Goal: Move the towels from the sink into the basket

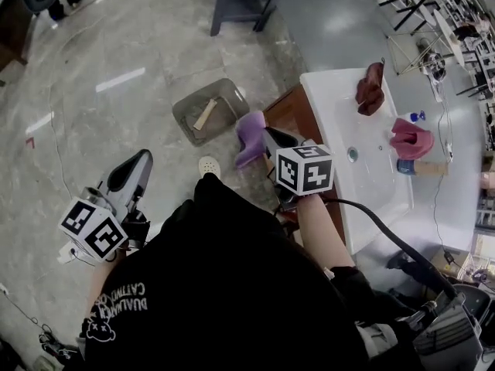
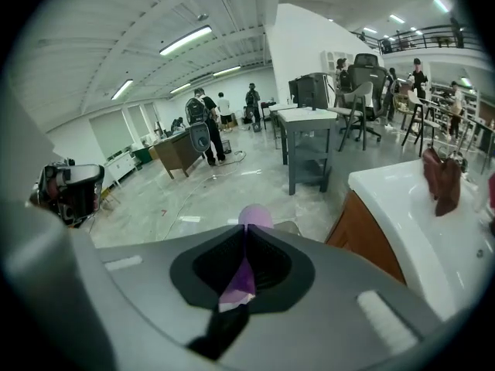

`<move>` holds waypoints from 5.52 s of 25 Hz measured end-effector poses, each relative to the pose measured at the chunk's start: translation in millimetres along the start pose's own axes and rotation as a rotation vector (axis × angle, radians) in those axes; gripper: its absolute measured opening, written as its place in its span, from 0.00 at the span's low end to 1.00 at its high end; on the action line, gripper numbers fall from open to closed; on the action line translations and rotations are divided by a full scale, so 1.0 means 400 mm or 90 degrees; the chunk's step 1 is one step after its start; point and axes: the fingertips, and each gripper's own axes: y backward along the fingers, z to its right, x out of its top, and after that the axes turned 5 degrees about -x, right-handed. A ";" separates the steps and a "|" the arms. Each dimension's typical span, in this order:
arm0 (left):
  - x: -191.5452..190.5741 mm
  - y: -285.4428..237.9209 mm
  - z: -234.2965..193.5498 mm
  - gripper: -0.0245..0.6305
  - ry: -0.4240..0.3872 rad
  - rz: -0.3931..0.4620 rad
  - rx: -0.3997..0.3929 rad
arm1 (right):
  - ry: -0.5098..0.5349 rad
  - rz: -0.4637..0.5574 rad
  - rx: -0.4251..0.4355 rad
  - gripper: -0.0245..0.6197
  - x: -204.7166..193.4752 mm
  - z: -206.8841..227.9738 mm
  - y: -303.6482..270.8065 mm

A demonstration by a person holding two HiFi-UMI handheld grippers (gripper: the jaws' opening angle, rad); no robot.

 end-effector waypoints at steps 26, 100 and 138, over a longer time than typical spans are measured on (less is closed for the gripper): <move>-0.184 -0.463 -0.610 0.04 0.007 -0.127 0.244 | 0.071 -0.259 0.144 0.07 -0.034 0.200 -0.818; 0.001 -0.694 -0.414 0.04 0.031 -0.110 0.032 | -0.206 -0.001 0.230 0.04 0.220 0.049 -0.604; 0.154 -0.366 0.441 0.04 -0.150 -0.153 -0.599 | -0.159 0.381 -0.342 0.04 0.178 -0.010 0.559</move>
